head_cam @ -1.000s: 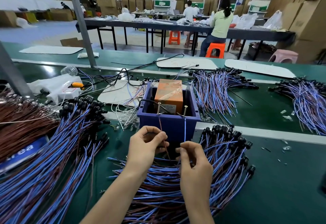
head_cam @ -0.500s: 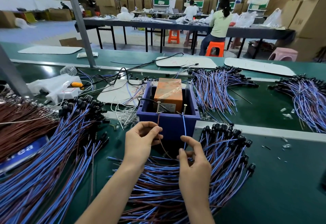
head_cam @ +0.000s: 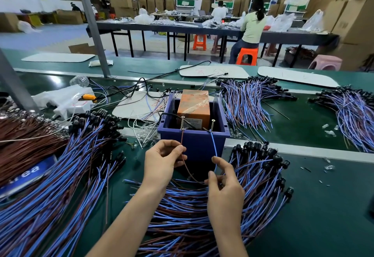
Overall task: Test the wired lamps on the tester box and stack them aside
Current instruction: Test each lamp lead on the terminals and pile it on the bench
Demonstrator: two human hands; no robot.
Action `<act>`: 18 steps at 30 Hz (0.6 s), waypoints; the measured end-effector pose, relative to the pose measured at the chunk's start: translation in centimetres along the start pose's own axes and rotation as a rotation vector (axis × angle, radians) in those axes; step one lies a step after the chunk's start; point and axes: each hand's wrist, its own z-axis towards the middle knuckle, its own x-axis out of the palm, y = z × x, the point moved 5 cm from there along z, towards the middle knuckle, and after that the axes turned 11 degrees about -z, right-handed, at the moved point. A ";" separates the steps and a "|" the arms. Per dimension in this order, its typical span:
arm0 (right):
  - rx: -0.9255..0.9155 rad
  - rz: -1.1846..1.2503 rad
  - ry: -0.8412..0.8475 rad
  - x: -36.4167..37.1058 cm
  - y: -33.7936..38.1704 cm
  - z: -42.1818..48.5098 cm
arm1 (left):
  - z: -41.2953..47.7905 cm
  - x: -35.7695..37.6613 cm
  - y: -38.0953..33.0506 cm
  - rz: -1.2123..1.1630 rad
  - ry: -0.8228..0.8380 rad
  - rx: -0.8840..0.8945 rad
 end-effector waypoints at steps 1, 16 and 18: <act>0.005 0.000 0.000 0.0 -0.1 0.0 | 0.0 0.0 0.0 0.003 -0.003 -0.001; 0.031 0.029 0.026 0.2 -0.4 0.2 | 0.3 -0.2 0.0 0.035 -0.024 -0.007; 0.018 0.041 0.029 0.2 -0.3 0.3 | 0.2 -0.1 -0.2 0.040 -0.017 -0.005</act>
